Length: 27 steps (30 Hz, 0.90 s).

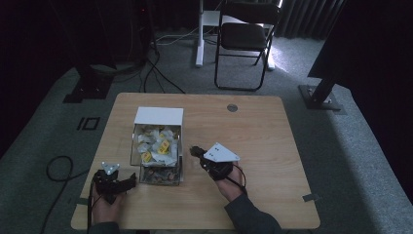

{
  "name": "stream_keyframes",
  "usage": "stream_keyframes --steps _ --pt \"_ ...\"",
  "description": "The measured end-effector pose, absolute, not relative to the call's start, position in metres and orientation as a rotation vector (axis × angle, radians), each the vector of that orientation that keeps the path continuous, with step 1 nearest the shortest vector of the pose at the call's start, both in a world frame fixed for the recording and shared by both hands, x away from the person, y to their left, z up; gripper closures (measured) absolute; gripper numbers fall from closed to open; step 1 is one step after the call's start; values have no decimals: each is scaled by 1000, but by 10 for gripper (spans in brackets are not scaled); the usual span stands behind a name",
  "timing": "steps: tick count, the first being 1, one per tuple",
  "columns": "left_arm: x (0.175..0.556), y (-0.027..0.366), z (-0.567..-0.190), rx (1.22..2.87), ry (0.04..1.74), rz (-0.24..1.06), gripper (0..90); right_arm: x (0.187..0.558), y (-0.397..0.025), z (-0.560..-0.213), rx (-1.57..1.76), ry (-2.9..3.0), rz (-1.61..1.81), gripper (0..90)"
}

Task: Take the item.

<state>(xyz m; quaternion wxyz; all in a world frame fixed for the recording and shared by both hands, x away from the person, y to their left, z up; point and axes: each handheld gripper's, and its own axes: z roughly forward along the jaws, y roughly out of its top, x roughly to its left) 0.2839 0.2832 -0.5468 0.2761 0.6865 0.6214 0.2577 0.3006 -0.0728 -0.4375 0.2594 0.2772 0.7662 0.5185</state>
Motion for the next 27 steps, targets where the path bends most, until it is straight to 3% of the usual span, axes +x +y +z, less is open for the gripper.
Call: stream_keyframes --steps 27 --pt "284 283 -547 1841 1670 693 105 323 -68 -446 802 2091 1350 900"
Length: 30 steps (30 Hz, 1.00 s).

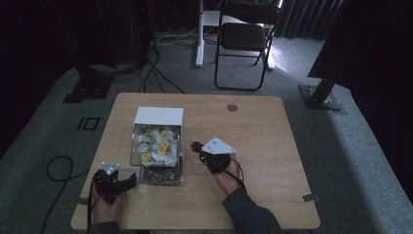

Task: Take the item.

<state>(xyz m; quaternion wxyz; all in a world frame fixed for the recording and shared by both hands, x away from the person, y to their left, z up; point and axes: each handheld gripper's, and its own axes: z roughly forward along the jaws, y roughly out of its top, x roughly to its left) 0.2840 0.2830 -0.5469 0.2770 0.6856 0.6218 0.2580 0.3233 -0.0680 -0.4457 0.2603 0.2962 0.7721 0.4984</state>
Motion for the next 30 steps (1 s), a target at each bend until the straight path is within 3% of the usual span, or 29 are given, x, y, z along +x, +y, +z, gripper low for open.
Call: stream_keyframes --steps 1,2,3,5,9,16,30 --pt "284 283 -547 1844 1669 692 105 324 -68 -446 807 2092 1348 900" --pt "284 283 -547 1844 1669 692 105 324 -69 -446 818 2089 1347 824" --pt "284 283 -547 1844 1669 692 105 325 -69 -446 823 2096 1356 678" --pt "284 283 -547 1844 1669 693 105 326 -69 -447 838 2107 1362 509" --pt "284 283 -547 1844 1669 693 105 325 -69 -446 836 2127 1370 388" --pt "284 283 -547 1844 1669 693 105 325 -72 -447 837 2147 1381 334" --pt "284 283 -547 1844 1669 693 105 324 -88 -449 871 2154 1380 333"
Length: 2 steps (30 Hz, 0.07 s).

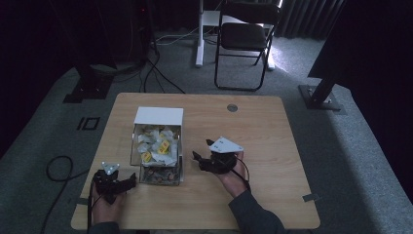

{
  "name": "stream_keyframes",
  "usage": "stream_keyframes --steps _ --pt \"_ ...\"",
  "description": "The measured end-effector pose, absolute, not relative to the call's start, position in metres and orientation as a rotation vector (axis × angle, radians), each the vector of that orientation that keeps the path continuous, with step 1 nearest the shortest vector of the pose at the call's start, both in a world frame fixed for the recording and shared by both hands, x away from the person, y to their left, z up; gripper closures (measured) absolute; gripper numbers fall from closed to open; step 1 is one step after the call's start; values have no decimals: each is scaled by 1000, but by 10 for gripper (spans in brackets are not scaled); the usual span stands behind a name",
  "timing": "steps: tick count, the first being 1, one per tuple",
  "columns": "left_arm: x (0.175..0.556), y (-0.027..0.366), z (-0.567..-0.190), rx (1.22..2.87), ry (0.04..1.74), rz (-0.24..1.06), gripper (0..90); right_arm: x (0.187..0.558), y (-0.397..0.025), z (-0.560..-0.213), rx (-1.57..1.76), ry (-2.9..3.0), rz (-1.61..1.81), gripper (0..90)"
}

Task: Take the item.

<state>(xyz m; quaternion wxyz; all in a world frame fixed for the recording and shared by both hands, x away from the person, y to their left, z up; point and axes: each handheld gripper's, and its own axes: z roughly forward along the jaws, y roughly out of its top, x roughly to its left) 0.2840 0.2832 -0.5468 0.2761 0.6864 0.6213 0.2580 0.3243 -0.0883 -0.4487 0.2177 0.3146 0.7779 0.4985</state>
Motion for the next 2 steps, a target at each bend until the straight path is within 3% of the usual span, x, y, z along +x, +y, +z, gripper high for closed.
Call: stream_keyframes --steps 2 --pt "284 283 -547 1841 1670 693 105 324 -91 -449 872 2156 1375 333"
